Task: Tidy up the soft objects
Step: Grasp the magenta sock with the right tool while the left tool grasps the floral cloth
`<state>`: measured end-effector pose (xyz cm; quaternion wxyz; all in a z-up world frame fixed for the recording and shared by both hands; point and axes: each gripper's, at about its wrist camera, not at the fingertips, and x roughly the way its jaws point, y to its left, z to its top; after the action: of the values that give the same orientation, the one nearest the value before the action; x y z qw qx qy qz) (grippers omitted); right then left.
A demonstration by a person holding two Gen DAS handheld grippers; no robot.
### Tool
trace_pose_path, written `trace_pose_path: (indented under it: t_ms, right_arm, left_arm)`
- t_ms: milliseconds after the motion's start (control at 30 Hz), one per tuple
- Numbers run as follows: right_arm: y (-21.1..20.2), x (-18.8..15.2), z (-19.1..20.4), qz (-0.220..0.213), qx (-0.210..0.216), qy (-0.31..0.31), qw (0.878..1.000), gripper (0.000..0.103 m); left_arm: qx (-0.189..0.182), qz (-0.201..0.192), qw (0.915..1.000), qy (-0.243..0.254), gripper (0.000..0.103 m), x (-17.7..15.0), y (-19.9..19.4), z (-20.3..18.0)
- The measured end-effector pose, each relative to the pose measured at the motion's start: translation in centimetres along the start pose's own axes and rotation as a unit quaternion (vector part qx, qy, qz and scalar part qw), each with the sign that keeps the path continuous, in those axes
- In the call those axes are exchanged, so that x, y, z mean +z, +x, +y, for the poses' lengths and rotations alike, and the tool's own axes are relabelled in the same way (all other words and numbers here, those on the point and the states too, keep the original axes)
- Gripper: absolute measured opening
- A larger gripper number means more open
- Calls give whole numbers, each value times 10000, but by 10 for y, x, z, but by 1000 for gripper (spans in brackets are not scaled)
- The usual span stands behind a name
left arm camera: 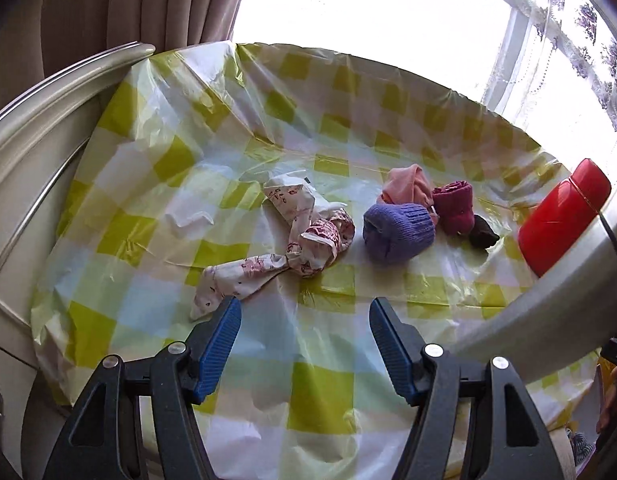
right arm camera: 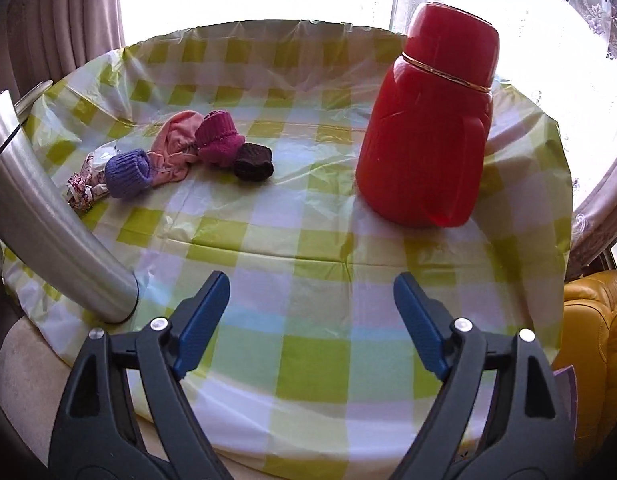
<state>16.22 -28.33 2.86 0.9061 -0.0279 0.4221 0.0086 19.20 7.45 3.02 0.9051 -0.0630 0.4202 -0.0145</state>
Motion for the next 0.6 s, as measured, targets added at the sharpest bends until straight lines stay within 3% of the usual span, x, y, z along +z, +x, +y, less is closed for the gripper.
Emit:
trace_pose_path:
  t_ms: [233, 500, 600]
  right_arm:
    - [53, 51, 29, 16, 310, -312, 9990, 87]
    - [107, 95, 65, -29, 509, -842, 9951, 87]
    - [131, 108, 74, 61, 460, -973, 9942, 87]
  left_arm:
    - [-28, 372, 9989, 269, 67, 30, 68, -3]
    - [66, 710, 9966, 418, 67, 37, 127, -6]
    - [219, 610, 9961, 593, 54, 35, 131, -11]
